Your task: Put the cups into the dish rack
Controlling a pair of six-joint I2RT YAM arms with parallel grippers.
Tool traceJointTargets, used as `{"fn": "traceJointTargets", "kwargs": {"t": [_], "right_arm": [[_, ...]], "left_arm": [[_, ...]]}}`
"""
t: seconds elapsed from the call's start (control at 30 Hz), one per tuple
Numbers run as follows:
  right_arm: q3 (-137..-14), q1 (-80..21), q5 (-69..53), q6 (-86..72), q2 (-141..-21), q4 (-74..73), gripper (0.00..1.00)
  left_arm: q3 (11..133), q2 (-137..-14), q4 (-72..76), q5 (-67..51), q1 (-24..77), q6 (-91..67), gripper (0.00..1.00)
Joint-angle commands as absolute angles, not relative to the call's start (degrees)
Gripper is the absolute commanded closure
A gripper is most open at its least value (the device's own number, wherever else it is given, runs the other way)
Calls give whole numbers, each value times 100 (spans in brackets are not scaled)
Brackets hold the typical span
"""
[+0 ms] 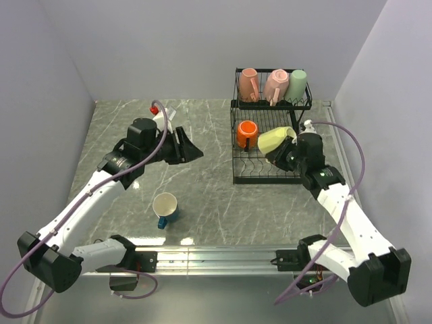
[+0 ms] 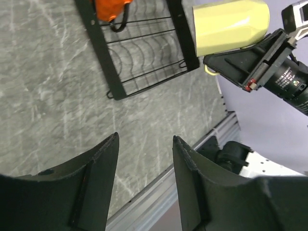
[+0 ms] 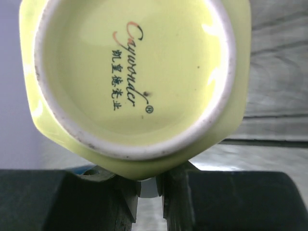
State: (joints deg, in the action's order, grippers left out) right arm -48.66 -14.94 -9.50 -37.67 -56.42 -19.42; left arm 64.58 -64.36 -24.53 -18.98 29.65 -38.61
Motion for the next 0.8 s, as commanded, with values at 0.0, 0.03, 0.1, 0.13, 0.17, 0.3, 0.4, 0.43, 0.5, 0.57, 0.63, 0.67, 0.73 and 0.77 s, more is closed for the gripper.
{"fn": "traceJointTargets", "kwargs": {"t": [0.0,0.03,0.1,0.13,0.17,0.3,0.4,0.43,0.5,0.57,0.63,0.67,0.73,0.77], "right_arm": [[-5001,-1468,541,-3261,-5861,-1802,100],[-5010,-1459,702,-3243,-5967,-1810,100],[-5080,-1459,991,-3217,-6309,-1758,100],[-5106,-1450,1019,-3191,-6432,-1706,100],[-5150,-1450,1063,-3147,-6703,-1662,100],[-5387,-1441,1300,-3076,-7364,-1415,100],[-5677,-1441,1538,-3024,-7874,-1240,100],[-5747,-1441,1582,-2989,-7988,-1187,100],[-5984,-1441,1652,-2971,-8383,-1064,100],[-6178,-1441,1661,-2953,-8752,-994,100],[-6468,-1441,1670,-2962,-8981,-958,100],[-6564,-1441,1661,-2962,-9200,-915,100],[-6854,-1441,1661,-2962,-9438,-905,100],[-6942,-1450,1661,-2953,-9657,-905,100]], "left_arm": [[6618,-6556,-2593,-1714,2927,-3595,47],[6714,-6644,-2654,-1705,2927,-3569,47],[6802,-6723,-2698,-1705,2918,-3507,48],[6829,-6750,-2698,-1705,2909,-3498,48],[6890,-6802,-2724,-1705,2918,-3463,48],[6970,-6864,-2821,-1670,2857,-3349,48],[6996,-6882,-2944,-1644,2743,-3287,49],[6979,-6847,-2962,-1652,2707,-3278,49],[6935,-6803,-2997,-1661,2602,-3252,49],[6838,-6724,-3015,-1661,2479,-3243,49],[6742,-6689,-3015,-1679,2391,-3269,49],[6724,-6688,-3015,-1705,2312,-3278,49],[6706,-6741,-2980,-1775,2250,-3287,49],[6723,-6785,-2979,-1793,2198,-3287,49]]}}
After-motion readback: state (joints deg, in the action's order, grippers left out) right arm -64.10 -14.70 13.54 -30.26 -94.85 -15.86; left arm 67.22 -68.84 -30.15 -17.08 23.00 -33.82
